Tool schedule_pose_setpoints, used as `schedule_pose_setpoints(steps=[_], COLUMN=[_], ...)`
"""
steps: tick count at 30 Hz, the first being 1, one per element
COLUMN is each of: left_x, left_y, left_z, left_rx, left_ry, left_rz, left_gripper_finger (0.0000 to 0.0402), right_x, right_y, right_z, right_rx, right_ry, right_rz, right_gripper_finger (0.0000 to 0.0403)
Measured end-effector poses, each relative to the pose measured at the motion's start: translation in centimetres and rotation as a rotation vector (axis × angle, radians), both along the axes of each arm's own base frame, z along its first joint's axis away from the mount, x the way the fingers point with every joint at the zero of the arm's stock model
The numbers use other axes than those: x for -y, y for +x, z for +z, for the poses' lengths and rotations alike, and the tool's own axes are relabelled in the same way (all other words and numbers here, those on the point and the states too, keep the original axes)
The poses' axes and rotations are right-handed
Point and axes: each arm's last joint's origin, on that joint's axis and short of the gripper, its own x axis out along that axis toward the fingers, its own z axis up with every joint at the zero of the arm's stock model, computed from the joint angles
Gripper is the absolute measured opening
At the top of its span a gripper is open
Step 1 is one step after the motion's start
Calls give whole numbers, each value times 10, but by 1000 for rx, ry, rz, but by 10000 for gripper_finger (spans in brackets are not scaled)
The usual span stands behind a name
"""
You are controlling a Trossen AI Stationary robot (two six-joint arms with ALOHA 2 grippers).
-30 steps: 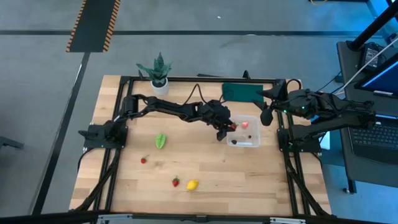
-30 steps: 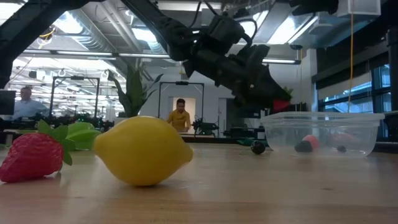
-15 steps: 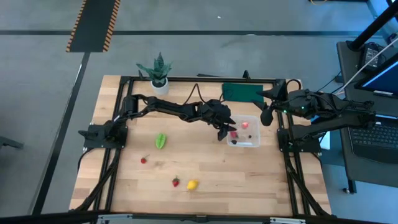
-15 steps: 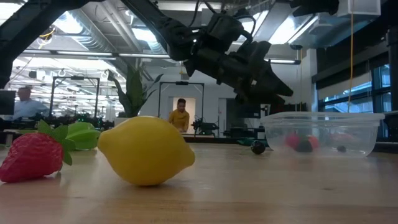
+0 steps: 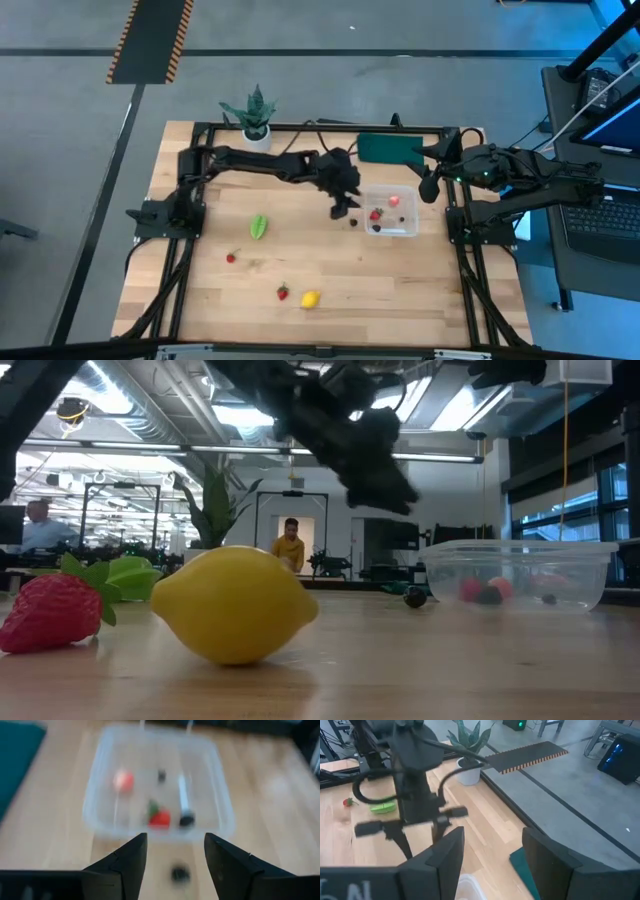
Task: Pick and placing Produce into tupperware
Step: Put the black cherry into the transparent container
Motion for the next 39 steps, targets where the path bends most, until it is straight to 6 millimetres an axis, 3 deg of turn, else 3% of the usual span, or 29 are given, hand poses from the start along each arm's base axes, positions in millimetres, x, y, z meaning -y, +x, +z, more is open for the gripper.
schedule_pose_setpoints(steps=[4, 10, 15, 29, 39], left_x=[9, 29, 39, 56, 50], left_y=[-14, -11, -5, 18, 19], left_z=[11, 10, -3, -53, -55], left_rx=[-88, -87, -118, -126, -125], left_ry=[-11, 38, 139, 79, 135], left_rz=[-16, -58, -65, -17, 45], left_gripper_finger=[197, 194, 194, 172, 147], right_x=[0, 0, 0, 0, 0], right_y=[0, 0, 0, 0, 0], right_z=[0, 0, 0, 0, 0], right_rx=[-2, -4, -3, 2, 3], right_ry=[-2, -5, -5, 2, 5], right_rz=[1, 2, 2, -1, -3], right_gripper_finger=[204, 204, 204, 204, 204])
